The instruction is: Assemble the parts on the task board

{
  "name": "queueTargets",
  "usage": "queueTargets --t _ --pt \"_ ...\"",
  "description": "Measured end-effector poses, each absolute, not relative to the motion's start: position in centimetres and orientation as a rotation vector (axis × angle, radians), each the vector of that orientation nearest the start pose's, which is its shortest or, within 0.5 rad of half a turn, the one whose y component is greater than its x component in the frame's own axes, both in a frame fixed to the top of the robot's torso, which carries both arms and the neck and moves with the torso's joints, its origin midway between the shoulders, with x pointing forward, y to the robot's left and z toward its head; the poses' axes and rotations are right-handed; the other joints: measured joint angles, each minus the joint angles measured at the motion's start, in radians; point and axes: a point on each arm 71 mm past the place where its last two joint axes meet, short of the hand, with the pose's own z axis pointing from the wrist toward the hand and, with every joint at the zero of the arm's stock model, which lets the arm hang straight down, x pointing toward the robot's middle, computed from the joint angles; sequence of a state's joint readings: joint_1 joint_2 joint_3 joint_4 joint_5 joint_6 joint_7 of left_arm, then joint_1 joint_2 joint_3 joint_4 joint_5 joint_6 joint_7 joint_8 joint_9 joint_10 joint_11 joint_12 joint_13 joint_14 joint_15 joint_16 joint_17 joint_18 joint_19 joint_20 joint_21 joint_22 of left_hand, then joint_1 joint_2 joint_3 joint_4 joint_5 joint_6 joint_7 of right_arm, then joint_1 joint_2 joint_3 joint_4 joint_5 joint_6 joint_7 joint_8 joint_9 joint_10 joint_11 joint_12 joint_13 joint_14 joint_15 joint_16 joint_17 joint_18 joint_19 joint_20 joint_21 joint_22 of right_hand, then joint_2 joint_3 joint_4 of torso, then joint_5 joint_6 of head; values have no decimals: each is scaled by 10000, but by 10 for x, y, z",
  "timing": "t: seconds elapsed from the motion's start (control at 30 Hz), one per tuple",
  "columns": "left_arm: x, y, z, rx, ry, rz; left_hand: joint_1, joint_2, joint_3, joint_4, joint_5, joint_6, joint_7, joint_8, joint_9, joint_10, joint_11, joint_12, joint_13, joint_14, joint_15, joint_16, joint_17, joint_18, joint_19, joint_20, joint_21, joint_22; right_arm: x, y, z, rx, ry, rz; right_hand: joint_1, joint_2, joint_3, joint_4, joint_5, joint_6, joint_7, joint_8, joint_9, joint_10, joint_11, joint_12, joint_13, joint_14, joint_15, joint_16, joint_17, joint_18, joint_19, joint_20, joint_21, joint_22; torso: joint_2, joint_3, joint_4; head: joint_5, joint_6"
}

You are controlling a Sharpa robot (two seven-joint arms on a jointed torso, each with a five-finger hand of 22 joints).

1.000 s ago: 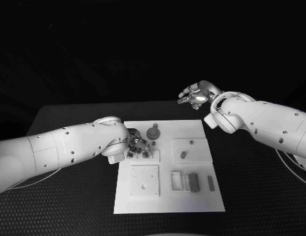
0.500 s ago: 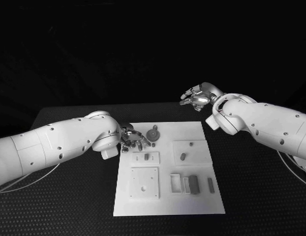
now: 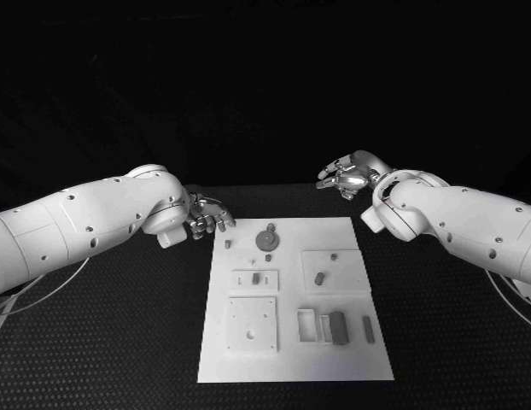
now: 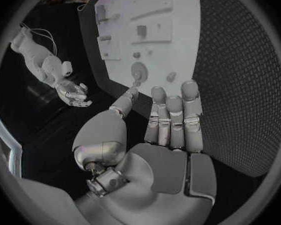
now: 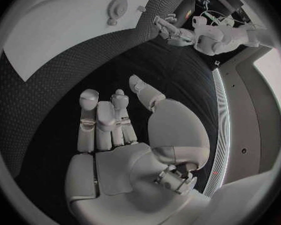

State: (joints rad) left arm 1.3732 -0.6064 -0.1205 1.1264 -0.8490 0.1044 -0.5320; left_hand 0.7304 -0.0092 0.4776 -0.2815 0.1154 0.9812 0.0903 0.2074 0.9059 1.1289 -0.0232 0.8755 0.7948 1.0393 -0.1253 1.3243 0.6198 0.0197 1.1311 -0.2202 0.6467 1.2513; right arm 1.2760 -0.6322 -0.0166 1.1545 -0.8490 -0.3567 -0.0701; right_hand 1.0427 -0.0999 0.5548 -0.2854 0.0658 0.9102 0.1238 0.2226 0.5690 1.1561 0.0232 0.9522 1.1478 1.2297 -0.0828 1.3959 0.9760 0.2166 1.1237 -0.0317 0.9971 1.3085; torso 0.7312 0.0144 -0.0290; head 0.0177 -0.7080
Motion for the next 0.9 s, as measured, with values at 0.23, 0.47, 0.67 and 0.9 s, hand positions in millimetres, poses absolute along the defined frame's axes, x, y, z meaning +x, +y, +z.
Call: queueTargets --t 0.23,0.47,0.67,0.9 --pt "581 223 -183 -4763 22021 -2855 52 -52 -12 69 5 -334 237 56 -273 -392 286 -696 -525 -393 288 -674 -391 0 -450 271 -642 -348 568 -213 -164 5052 16425 7893 0 0 0 0 0 0 0 0 0 0 0 0 1 0 0 0 -1 0 -1 1 0 0 6 -10 -29 12 97" --pt "589 223 -187 -4464 21969 -2343 -74 -178 -57 226 -140 -349 242 170 -367 -393 287 -710 -619 -394 289 -698 -412 0 -450 271 -690 -385 568 -212 -164 5037 16438 7922 0 0 0 0 0 0 1 0 0 0 0 0 1 0 0 0 -1 1 -2 2 0 0 12 -12 -29 10 119" --pt "590 221 -198 -4072 22125 -2066 -214 -571 -94 457 -505 -518 210 105 -675 -394 288 -710 -694 -411 306 -698 -430 0 -450 272 -747 -396 568 -212 -164 5029 16445 7937 1 0 1 0 0 -2 4 0 0 0 0 0 2 0 0 0 -2 0 -3 3 0 0 13 -11 -29 19 80" --pt "588 216 -206 -3514 22457 -1966 -474 -831 -171 713 -583 -535 214 -33 -1034 -394 288 -710 -706 -413 309 -698 -430 0 -449 273 -783 -380 567 -211 -164 5014 16457 7963 0 -1 1 -1 0 -5 7 0 0 0 0 0 -8 0 0 0 -2 1 -18 18 0 0 11 -2 -20 -13 40"
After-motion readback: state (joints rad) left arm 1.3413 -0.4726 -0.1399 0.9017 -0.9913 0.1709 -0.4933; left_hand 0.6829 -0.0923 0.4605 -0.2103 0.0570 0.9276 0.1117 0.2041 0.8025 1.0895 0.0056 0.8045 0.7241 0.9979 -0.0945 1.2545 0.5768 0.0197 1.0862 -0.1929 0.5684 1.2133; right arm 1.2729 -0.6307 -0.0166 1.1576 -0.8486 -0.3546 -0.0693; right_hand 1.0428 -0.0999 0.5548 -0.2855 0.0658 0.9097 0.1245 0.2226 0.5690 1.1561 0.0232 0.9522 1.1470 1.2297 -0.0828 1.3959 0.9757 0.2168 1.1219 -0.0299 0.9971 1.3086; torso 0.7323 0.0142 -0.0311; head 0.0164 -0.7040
